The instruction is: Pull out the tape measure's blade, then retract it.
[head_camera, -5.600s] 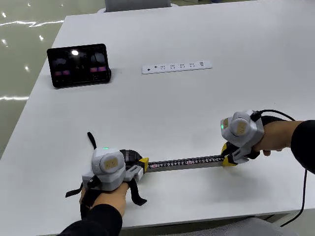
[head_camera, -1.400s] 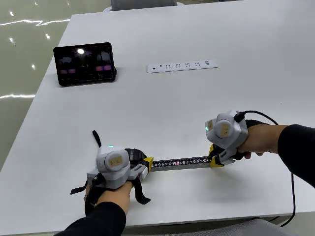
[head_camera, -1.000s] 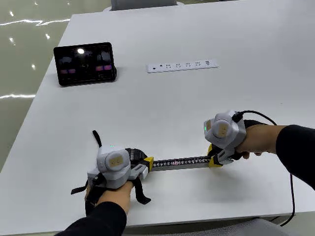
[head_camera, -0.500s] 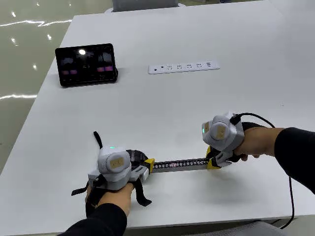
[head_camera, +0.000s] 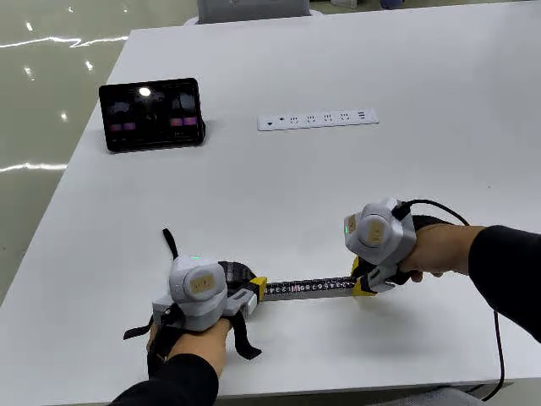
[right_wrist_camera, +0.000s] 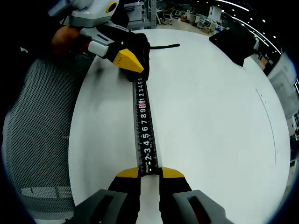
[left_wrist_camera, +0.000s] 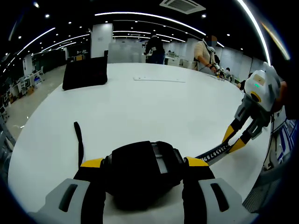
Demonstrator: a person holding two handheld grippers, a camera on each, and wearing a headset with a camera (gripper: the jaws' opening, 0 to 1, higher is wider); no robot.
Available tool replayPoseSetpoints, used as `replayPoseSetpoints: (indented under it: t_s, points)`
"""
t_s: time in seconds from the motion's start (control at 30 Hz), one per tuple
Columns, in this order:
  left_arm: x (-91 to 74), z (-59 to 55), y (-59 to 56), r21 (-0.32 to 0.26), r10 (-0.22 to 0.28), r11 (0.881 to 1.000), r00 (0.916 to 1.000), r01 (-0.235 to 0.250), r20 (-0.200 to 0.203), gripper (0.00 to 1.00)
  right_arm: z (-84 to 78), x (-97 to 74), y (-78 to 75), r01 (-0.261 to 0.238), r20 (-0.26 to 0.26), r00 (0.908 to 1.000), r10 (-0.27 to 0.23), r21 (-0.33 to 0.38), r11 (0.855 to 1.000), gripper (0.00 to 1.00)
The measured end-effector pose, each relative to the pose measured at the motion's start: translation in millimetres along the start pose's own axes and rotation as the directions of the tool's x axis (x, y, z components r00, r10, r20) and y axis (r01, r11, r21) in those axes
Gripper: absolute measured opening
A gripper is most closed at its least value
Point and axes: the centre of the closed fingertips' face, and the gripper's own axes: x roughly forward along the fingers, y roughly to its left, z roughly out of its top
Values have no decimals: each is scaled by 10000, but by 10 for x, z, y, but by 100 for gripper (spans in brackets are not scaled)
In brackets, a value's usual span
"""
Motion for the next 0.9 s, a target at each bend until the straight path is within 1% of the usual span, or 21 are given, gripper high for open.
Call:
replayPoseSetpoints:
  t_s: [0.9]
  points:
    - [-2, -4, 7, -41, -30, 10000, 10000, 29, -43, 62, 151, 57, 25, 9, 69, 10000, -9, -2, 10000, 11]
